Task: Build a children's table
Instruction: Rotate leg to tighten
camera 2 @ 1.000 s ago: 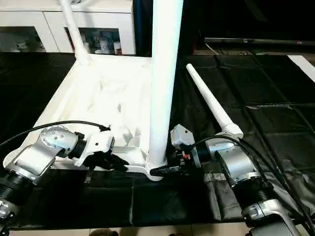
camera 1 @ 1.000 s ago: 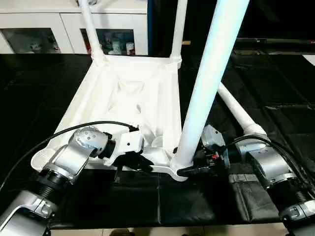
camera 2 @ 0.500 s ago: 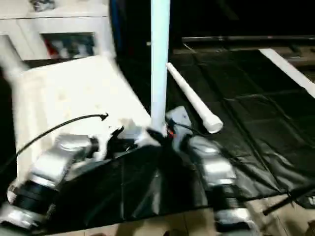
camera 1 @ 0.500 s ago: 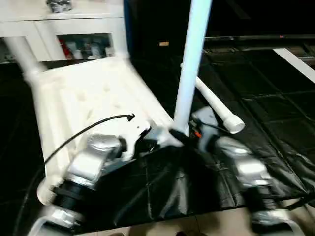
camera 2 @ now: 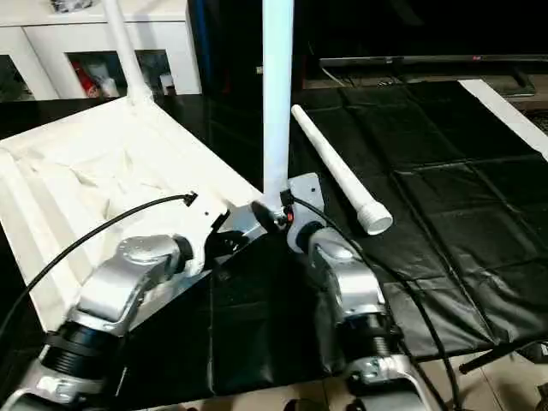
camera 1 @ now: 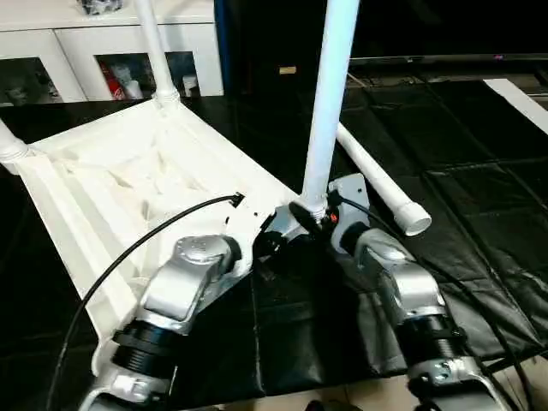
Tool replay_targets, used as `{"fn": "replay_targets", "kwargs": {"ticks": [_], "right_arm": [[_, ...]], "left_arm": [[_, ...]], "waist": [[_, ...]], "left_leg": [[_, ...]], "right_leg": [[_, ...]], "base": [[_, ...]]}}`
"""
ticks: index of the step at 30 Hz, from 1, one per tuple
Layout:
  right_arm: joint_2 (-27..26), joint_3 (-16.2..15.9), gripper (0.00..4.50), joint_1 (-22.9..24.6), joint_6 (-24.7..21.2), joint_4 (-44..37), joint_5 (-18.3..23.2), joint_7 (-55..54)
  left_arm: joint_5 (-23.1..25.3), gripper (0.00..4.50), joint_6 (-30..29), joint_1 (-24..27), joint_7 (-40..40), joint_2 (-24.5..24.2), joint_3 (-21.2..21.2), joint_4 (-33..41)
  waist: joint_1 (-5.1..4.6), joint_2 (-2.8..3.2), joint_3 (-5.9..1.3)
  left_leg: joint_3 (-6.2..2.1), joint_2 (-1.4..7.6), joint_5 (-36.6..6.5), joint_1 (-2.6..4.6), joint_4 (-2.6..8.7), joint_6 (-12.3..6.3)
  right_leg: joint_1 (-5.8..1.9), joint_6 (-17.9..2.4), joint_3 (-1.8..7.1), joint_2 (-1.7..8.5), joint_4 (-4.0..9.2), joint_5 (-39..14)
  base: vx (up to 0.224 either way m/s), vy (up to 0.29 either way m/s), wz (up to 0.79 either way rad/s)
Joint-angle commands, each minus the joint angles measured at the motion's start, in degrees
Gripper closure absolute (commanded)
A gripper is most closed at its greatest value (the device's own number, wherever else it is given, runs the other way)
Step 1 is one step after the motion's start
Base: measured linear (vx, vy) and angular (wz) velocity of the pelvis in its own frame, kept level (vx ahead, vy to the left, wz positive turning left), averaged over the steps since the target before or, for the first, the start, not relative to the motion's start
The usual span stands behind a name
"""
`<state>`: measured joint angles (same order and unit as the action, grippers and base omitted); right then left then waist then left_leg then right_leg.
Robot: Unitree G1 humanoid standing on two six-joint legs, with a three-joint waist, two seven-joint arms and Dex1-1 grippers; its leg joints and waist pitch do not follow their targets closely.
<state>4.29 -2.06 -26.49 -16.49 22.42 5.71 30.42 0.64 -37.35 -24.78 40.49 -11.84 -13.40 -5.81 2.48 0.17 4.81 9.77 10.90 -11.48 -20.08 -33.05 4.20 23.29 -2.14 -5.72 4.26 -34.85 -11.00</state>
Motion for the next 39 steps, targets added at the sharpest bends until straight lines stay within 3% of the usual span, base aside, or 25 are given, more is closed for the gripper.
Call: {"fn": "replay_targets", "kwargs": {"ticks": [1, 5, 9, 13, 16, 25, 39], "right_arm": [[2.1, -3.6, 0.2, 1.7, 0.3, -1.2, 1.7, 7.8], [9.6, -5.1, 0.05, 2.7, 2.9, -2.8, 2.5, 19.1], [12.6, -5.2, 0.05, 2.6, 4.3, -2.9, 3.0, 24.2], [19.6, -7.2, 0.05, 0.8, 6.0, -2.6, 4.7, 37.6], [21.8, -9.3, 0.05, 0.1, 7.4, -2.0, 4.2, 42.3], [22.4, -12.1, 0.05, -1.8, 9.8, 0.1, 4.4, 49.2], [22.4, -13.7, 1.25, -2.6, 10.2, 2.2, 4.3, 53.2]], "left_arm": [[-1.1, 4.5, 3.8, -0.4, 5.0, -2.0, -1.8, -0.1], [-1.9, 4.5, 10.4, 0.0, 14.5, -7.5, -3.7, -1.3], [-2.8, 4.5, 13.4, 0.1, 19.6, -10.3, -4.9, -1.8], [-3.3, 4.5, 19.8, -0.8, 27.9, -14.5, -7.3, -5.1], [-3.0, 4.5, 22.3, -1.1, 31.5, -16.0, -8.8, -6.1], [-1.7, 4.5, 27.5, -2.2, 36.8, -18.0, -11.5, -8.8], [-1.8, 4.5, 30.9, -3.3, 39.0, -18.3, -12.0, -12.1]], "waist": [[0.38, 0.0, -3.05], [1.15, 0.06, -3.11], [1.69, 0.21, -3.19], [2.67, 0.04, -3.33], [2.91, -0.06, -3.21], [3.44, -0.14, -3.18], [3.46, -0.18, -3.27]], "left_leg": [[-0.68, 2.04, -6.3, -0.52, 3.5, -5.28], [-0.7, 2.13, -6.1, -0.35, 3.43, -5.69], [-0.6, 2.3, -5.7, -0.14, 3.33, -5.95], [-0.27, 2.46, -4.9, 0.23, 3.08, -7.25], [-0.34, 2.62, -5.1, -0.15, 3.2, -6.95], [-0.42, 2.78, -6.6, -0.05, 3.33, -5.54], [-0.42, 2.73, -6.2, -0.12, 3.29, -5.4]], "right_leg": [[-3.48, -10.1, 3.66, 4.2, 4.81, -11.8], [-3.54, -10.5, 3.61, 4.19, 4.68, -10.6], [-3.35, -11.9, 3.74, 4.31, 4.37, -9.2], [-3.25, -13.6, 3.86, 4.11, 3.74, -5.3], [-3.45, -13.7, 3.78, 4.39, 3.74, -6.6], [-3.31, -13.2, 3.86, 4.56, 3.9, -10.1], [-3.39, -13.0, 3.83, 4.57, 3.9, -10.0]], "base": [[0.0, 0.0, 0.0], [0.0, 0.0, 0.0], [0.0, 0.0, 0.0], [0.0, 0.0, 0.0], [0.0, 0.0, 0.0], [0.0, 0.0, 0.0], [0.0, 0.0, 0.0]]}}
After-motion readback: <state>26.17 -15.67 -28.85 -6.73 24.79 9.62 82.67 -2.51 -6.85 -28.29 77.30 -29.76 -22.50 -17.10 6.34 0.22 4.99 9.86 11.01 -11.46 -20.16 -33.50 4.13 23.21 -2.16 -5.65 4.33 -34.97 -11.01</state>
